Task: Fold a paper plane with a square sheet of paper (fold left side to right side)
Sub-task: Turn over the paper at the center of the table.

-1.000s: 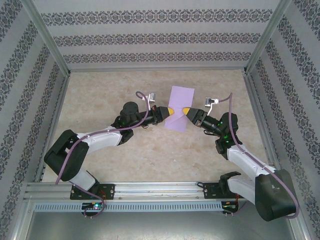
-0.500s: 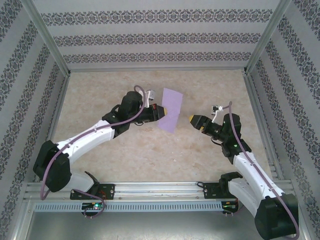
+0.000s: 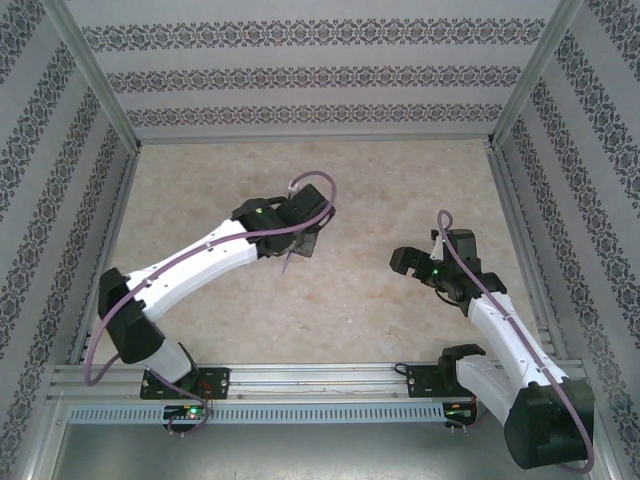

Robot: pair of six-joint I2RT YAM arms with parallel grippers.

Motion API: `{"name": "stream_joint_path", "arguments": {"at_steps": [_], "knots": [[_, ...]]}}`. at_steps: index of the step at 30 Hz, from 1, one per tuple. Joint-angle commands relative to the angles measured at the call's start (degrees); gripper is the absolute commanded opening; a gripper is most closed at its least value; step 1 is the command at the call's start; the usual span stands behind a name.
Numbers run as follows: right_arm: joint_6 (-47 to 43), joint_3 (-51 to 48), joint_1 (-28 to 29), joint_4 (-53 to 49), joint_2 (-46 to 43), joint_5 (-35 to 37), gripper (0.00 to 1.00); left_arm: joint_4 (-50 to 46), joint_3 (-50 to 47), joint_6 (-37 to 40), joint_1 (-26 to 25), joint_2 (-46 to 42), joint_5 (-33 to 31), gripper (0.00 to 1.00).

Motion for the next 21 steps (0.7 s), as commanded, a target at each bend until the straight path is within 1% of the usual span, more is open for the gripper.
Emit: {"name": "stream_joint_path", "arguments": {"at_steps": [1, 3, 5, 11, 14, 21], "knots": [[-2.75, 1.77, -1.10, -3.18, 0.99, 5.08, 0.98, -16.14, 4.56, -2.56, -2.99, 4.68, -14.05, 0.00], [-2.77, 1.64, -1.56, -3.25, 1.18, 6.17, 0.98, -18.88, 6.40, -5.39, -4.61, 7.27, -16.81, 0.00], [-2.44, 1.42, -2.22, -3.45, 1.51, 6.70, 0.98, -20.40, 7.33, -8.09, -5.76, 9.31, -18.16, 0.00], [-1.27, 1.28, -4.22, -3.32, 2.75, 6.45, 0.98, -22.48, 7.32, -15.68, -8.61, 14.48, -19.73, 0.00], [-1.03, 0.91, -4.31, -2.95, 2.68, 6.17, 0.98, -24.04, 7.30, -19.48, -9.15, 16.70, -20.65, 0.00], [-1.03, 0.03, -4.99, -2.68, 1.30, 5.34, 0.98, -19.44, 2.15, -26.76, -9.55, 18.40, -18.27, 0.00]]}}
